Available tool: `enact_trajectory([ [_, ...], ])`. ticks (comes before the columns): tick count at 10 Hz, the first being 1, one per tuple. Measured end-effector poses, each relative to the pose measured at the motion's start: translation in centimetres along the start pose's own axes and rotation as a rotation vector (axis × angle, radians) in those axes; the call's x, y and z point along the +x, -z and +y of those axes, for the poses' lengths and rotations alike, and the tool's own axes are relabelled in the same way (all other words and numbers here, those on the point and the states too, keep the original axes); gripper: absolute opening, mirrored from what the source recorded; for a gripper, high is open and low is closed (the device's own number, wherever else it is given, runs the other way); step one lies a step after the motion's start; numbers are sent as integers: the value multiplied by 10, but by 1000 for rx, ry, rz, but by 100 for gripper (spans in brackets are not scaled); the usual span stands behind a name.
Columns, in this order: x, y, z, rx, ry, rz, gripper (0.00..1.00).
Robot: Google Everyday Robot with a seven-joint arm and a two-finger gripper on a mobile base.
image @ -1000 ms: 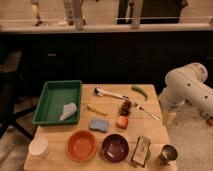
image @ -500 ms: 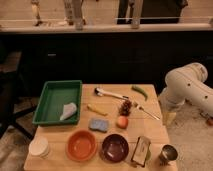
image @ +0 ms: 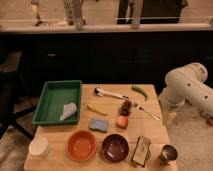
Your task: Wipe purple bowl with towel
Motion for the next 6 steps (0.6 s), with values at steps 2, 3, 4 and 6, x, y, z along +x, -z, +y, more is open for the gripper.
enact_trajectory([
  [2, 0, 0, 0, 0, 0, 0, 77],
  [3, 0, 0, 0, 0, 0, 0, 77],
  [4, 0, 0, 0, 0, 0, 0, 77],
  [6, -1, 1, -2, 5, 10, -6, 77],
])
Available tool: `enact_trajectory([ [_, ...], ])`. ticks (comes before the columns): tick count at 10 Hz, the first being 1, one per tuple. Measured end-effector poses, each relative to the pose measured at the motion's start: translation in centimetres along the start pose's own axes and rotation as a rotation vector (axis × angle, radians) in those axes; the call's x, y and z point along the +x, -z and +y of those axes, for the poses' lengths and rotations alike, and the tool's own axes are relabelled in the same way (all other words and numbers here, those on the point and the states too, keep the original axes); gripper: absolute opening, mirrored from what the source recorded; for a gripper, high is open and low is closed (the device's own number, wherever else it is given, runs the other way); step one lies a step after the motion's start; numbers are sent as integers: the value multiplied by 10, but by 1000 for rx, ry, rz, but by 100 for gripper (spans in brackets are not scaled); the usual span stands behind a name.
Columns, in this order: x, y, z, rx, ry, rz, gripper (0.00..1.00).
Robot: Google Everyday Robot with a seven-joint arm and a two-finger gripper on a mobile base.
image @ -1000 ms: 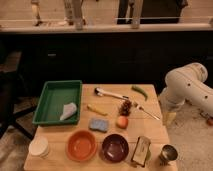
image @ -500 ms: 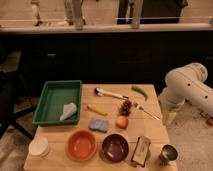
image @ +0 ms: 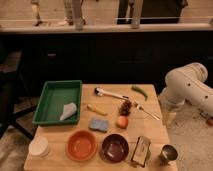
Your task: Wipe purple bowl with towel
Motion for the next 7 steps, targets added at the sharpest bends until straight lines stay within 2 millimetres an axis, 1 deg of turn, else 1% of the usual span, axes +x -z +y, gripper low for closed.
enact_trajectory([
  [7, 0, 0, 0, 4, 0, -5, 77],
])
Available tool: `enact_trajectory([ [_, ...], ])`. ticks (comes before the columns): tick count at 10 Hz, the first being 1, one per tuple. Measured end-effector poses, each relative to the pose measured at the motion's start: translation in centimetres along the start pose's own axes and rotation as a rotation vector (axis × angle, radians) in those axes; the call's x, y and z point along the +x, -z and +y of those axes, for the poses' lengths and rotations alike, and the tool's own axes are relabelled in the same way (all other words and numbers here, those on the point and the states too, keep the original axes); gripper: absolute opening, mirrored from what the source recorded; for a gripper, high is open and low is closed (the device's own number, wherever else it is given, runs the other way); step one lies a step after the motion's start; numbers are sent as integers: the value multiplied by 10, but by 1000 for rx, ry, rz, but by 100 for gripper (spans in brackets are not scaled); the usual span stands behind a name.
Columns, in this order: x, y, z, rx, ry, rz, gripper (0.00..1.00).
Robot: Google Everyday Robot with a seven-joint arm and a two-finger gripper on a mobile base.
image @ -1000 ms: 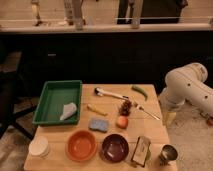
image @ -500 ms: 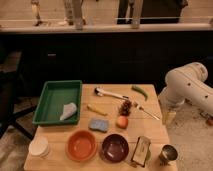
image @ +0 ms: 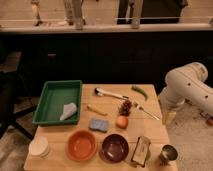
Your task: Wipe purple bowl with towel
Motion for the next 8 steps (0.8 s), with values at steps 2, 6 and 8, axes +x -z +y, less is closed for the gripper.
enact_trajectory([
  [2, -11, 3, -11, 56, 1, -53, 77],
  [6, -81, 2, -50, 150, 60, -200, 77],
  [8, -114, 1, -64, 167, 104, -256, 77],
])
